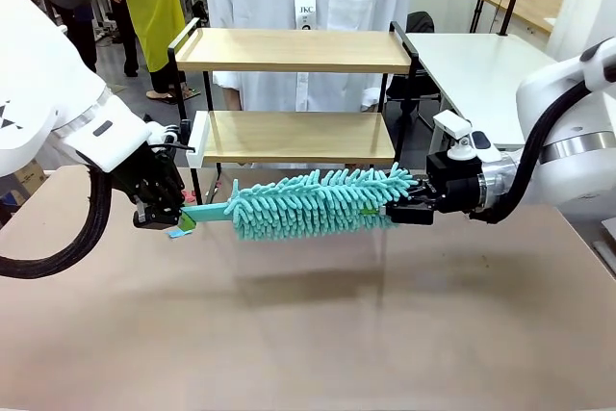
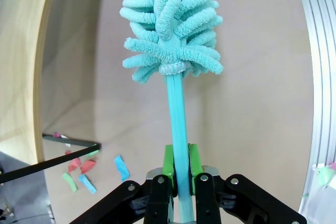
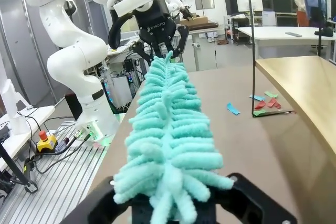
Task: Clean the shelf.
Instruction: Hand the Duster back to the human.
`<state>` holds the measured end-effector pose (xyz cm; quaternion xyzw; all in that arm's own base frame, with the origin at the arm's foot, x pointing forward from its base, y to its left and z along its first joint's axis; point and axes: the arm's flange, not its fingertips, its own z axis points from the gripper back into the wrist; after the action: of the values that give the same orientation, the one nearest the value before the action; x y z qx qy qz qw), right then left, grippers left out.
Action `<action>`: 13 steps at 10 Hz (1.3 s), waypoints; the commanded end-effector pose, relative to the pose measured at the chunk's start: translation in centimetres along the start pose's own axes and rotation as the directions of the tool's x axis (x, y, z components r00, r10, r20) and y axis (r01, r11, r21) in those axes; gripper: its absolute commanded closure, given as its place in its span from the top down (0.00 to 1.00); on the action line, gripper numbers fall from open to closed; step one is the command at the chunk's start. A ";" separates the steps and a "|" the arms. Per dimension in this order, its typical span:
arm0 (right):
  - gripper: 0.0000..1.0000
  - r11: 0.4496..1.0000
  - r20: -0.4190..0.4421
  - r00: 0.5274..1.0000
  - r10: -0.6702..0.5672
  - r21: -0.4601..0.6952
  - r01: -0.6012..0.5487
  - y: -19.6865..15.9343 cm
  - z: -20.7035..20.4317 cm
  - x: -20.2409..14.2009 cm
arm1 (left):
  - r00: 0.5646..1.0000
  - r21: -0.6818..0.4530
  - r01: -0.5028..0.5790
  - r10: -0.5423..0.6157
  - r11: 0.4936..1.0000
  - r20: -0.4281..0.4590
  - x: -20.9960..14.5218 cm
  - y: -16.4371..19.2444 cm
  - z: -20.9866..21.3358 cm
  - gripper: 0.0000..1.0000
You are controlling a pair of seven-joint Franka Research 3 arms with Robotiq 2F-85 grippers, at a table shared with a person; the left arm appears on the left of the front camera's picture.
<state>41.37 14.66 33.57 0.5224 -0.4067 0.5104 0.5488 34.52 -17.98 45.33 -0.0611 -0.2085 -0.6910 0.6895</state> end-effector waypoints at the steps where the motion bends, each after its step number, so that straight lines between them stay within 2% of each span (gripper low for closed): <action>1: 0.00 0.999 0.016 0.999 0.044 0.006 -0.044 -0.4 -0.1 -0.1 | 1.000 0.003 0.014 -0.014 1.000 0.004 0.4 -0.2 0.2 0.13; 3: 0.00 0.998 0.016 0.998 0.064 0.023 -0.065 -0.4 -0.1 0.1 | 1.000 0.003 0.014 -0.014 1.000 0.004 0.4 -0.2 0.2 0.13; 4: 0.00 0.997 0.085 0.995 0.061 0.032 -0.064 -0.9 0.1 0.2 | 1.000 0.003 0.014 -0.014 1.000 0.004 0.4 -0.2 0.2 0.13; 5: 0.00 1.000 0.004 1.000 0.021 0.009 -0.021 0.1 0.0 0.0 | 1.000 0.001 -0.001 0.001 1.000 0.000 0.0 0.0 0.0 0.29; 6: 0.00 1.000 0.004 1.000 0.021 0.009 -0.021 0.1 0.0 0.0 | 1.000 -0.001 -0.002 0.002 1.000 0.007 -0.1 0.0 0.9 0.70; 8: 0.00 1.000 0.004 1.000 0.021 0.009 -0.021 0.1 0.0 0.0 | 0.994 -0.014 -0.067 0.068 0.998 0.085 -1.0 0.1 2.3 1.00; 10: 0.00 1.000 0.004 1.000 0.021 0.009 -0.021 0.1 0.0 0.0 | 0.974 0.012 -0.122 0.117 0.992 0.196 -3.1 0.2 5.2 1.00; 13: 0.00 1.000 0.004 1.000 0.021 0.009 -0.021 0.1 0.0 0.0 | 0.881 -0.031 -0.208 0.201 0.978 0.429 -10.7 -0.2 9.5 1.00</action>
<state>41.27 14.59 33.30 0.5237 -0.4121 0.5158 0.5385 34.32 -7.30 51.57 -0.1878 -0.3277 -0.5902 0.7134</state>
